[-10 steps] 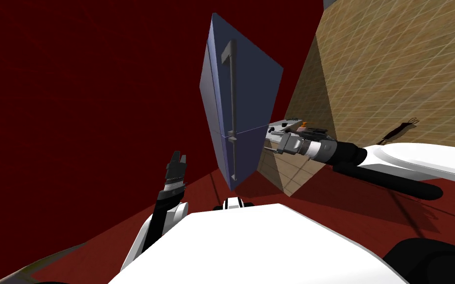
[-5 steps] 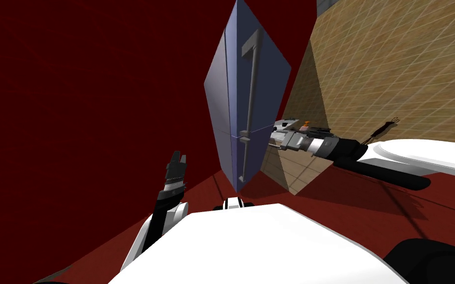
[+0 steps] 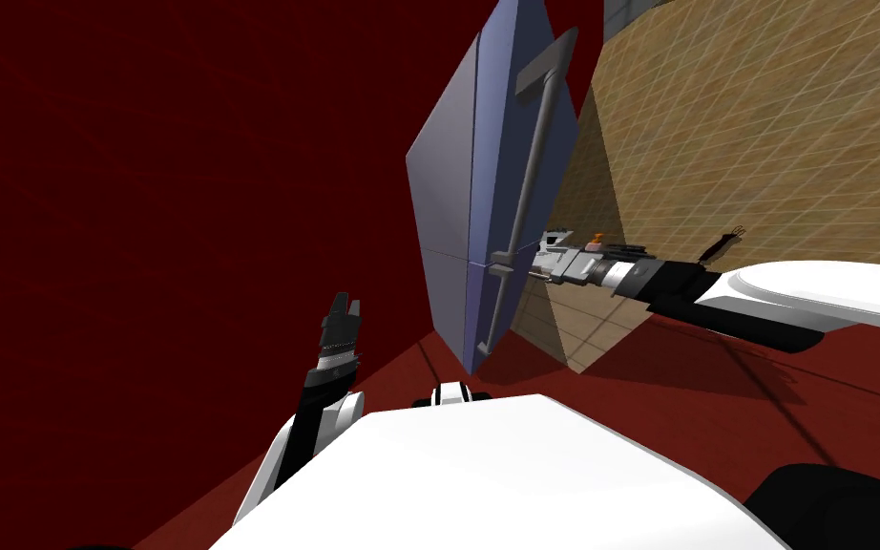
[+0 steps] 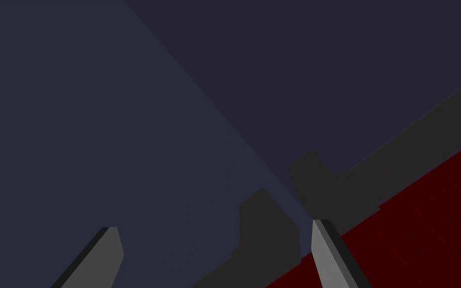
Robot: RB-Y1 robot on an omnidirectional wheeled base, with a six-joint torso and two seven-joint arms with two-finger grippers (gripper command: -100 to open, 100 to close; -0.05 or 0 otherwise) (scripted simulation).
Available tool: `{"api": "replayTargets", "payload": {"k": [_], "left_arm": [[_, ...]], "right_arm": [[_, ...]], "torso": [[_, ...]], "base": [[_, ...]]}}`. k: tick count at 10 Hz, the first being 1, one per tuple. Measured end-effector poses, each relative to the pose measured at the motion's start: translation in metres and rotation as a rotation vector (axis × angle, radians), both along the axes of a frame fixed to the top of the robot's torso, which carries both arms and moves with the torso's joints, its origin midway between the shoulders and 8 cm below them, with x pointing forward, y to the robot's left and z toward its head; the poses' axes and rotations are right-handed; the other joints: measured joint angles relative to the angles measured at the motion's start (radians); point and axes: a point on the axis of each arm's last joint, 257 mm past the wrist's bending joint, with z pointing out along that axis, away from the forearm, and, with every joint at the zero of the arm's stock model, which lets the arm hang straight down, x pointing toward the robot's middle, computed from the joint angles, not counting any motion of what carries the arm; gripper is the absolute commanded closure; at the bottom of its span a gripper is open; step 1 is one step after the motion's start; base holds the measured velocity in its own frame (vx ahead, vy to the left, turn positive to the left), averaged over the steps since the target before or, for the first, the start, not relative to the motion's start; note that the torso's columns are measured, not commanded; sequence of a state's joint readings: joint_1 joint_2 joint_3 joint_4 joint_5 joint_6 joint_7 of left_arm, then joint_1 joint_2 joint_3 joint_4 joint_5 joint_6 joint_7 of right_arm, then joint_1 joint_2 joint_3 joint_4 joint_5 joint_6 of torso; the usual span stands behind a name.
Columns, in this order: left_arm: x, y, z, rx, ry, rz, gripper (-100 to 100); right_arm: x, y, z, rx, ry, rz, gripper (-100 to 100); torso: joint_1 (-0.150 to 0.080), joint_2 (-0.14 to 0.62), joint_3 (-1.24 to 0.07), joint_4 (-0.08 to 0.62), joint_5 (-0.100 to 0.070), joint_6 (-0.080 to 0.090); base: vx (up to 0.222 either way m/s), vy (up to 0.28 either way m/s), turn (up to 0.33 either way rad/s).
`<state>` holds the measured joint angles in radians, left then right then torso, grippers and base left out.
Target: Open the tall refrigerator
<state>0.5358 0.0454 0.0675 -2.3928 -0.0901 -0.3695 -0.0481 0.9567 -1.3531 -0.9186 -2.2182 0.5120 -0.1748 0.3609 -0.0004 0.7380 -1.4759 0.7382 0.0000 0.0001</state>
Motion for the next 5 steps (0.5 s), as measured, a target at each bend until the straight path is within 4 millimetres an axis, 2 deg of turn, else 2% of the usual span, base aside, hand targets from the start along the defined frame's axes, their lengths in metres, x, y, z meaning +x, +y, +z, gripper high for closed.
{"api": "replayTargets", "payload": {"k": [3, 5], "left_arm": [[0.0, 0.0, 0.0, 0.0, 0.0, 0.0, 0], [0.0, 0.0, 0.0, 0.0, 0.0, 0.0, 0]], "right_arm": [[0.011, -0.028, 0.004, -0.016, -0.013, -0.068, -100], [0.01, -0.056, 0.01, -0.029, -0.028, -0.129, -100]], "torso": [[-0.002, -0.001, -0.001, 0.0, -0.001, 0.0], [0.006, 0.0, 0.0, -0.001, 0.002, -0.004]], "base": [[0.056, 0.237, -0.089], [0.034, 0.237, -0.114]]}}
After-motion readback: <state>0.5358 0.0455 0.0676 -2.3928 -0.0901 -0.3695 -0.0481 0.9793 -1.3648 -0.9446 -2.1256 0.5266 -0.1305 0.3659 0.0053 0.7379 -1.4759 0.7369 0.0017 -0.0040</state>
